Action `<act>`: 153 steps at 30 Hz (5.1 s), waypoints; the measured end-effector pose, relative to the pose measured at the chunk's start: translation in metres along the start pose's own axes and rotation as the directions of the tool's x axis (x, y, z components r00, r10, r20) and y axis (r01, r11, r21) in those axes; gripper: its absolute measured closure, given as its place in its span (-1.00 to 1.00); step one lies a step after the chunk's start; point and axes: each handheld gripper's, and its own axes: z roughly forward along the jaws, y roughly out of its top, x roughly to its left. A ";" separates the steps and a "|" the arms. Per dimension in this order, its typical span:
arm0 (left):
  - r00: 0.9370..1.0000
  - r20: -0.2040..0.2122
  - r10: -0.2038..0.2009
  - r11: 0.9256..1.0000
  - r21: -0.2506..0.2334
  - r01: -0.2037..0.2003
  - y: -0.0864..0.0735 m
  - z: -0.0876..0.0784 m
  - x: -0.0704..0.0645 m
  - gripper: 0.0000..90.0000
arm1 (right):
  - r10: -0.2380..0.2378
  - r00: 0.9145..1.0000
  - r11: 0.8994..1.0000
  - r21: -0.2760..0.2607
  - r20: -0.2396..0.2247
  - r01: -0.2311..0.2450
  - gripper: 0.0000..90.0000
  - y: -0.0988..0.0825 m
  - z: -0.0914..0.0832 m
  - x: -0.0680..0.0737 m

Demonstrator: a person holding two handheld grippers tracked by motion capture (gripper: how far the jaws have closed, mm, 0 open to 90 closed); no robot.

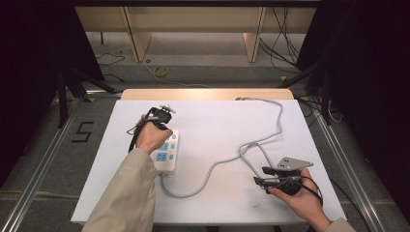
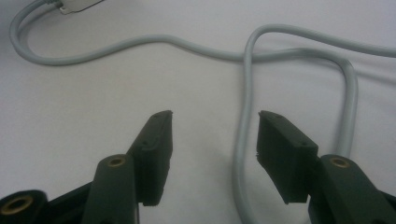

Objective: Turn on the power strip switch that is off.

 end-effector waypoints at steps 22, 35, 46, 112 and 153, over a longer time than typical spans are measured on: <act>1.000 -0.003 -0.003 1.000 0.004 0.003 0.009 0.007 -0.004 0.99 | -0.001 1.000 1.000 -0.001 -0.003 0.001 0.03 0.001 0.001 0.001; 1.000 -0.013 -0.026 1.000 0.016 0.026 0.011 0.016 -0.001 0.99 | -0.003 1.000 1.000 0.000 -0.005 0.003 0.03 0.000 0.001 0.001; 0.999 -0.020 -0.032 0.999 0.023 0.032 0.012 0.023 -0.001 0.99 | -0.001 1.000 1.000 -0.003 -0.004 0.001 0.03 0.000 0.001 0.001; 0.998 -0.024 -0.054 0.995 0.078 0.056 0.018 0.040 -0.004 1.00 | -0.006 1.000 1.000 0.003 -0.008 0.006 0.02 0.000 0.001 0.001; 0.997 -0.081 -0.013 0.994 0.110 0.022 0.019 0.042 -0.015 1.00 | -0.009 1.000 1.000 0.007 -0.011 0.010 0.02 0.000 0.002 0.002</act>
